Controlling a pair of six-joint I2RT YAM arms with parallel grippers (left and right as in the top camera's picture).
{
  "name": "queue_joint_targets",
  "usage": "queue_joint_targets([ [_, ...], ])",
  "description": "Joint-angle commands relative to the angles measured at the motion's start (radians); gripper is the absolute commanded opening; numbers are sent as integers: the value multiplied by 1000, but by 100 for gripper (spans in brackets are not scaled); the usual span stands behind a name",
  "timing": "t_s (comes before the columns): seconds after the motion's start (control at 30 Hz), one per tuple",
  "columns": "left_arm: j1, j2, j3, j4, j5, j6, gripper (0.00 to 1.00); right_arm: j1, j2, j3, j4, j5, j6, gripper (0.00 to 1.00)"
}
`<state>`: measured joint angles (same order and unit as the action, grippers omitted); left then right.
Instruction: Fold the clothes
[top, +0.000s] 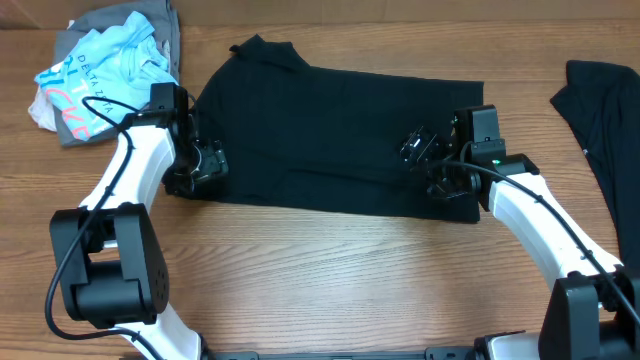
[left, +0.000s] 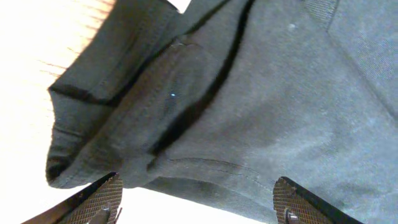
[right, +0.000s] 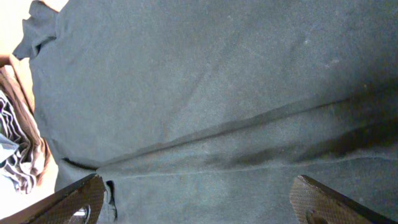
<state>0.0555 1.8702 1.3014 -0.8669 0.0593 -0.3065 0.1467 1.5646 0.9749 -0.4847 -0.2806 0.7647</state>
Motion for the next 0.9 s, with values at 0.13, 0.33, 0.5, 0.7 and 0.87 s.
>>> queue_joint_targets([
  [0.13,-11,26,22,3,12,38,79,5,3,-3,5,11,-10,100],
  [0.33,-10,89,22,12,19,39,77,5,3,-3,5,17,-10,100],
  [0.5,-10,105,23,24,19,38,72,5,3,-3,5,37,-10,100],
  [0.7,-10,104,32,27,30,38,51,5,3,-3,9,45,-10,100],
  [0.87,-10,104,47,26,50,38,38,5,3,-3,9,45,-10,100],
])
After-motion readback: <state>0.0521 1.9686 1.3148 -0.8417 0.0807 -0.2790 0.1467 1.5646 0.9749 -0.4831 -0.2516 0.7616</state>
